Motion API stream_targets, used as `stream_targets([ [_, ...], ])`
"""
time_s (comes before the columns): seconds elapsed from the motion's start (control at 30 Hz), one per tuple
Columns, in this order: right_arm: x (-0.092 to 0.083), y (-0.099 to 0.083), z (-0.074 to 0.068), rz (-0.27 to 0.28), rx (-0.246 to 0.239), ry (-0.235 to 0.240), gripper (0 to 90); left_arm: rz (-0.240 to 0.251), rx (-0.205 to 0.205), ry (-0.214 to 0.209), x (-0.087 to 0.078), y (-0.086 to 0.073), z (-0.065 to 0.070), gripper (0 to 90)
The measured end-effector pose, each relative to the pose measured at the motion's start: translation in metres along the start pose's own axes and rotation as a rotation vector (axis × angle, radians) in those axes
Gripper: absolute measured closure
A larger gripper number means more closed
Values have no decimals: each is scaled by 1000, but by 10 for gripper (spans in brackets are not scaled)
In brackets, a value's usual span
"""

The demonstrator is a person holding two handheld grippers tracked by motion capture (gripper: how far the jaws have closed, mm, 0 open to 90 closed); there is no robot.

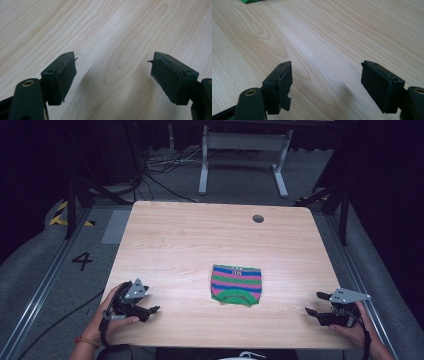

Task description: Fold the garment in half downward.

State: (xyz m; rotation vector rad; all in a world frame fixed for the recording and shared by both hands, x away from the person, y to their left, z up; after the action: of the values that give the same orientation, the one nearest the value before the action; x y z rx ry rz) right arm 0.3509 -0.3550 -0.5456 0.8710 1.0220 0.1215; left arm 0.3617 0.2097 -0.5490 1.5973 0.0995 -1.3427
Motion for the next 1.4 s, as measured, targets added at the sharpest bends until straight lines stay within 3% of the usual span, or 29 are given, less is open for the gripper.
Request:
stream_targets([
  [0.13, -2, -9, 1, 8, 44, 4, 273, 19, -39, 4, -3, -7, -4, 195],
  [0.27, -3, -16, 1, 7, 71, -1, 248, 22, -108, -30, -4, -15, -7, 190],
  [0.37, -3, -24, 0, 12, 106, -7, 209, 59, -147, -62, -7, -20, -8, 176],
  [0.53, -7, -28, 1, 3, 122, -12, 180, 72, -170, -50, -10, -24, -10, 162],
  [0.6, -7, -28, 1, 2, 122, -12, 177, 75, -182, 5, -9, -24, -14, 163],
  [0.63, -7, -28, 1, 2, 122, -12, 177, 75, -182, 5, -9, -24, -14, 163],
  [0.67, -7, -28, 1, 2, 120, -15, 177, 72, -180, 55, -8, -24, -15, 166],
  [1.4, -6, -29, 1, 2, 124, -13, 174, 69, -215, 92, -5, -22, -15, 122],
])
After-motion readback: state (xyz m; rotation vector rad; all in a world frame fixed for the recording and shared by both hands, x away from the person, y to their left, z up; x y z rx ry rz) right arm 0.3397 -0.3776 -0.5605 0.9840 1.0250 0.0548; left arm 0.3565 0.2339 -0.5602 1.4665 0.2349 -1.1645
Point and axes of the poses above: each handheld gripper's, and its own axes: x roughly forward along the jaws, y roughly out of its top, z roughly to its right, the point moved 8 cm from there along x, roughly forward along the jaws, and after that the axes turned 14 degrees about -x, right-handed, at the moved point
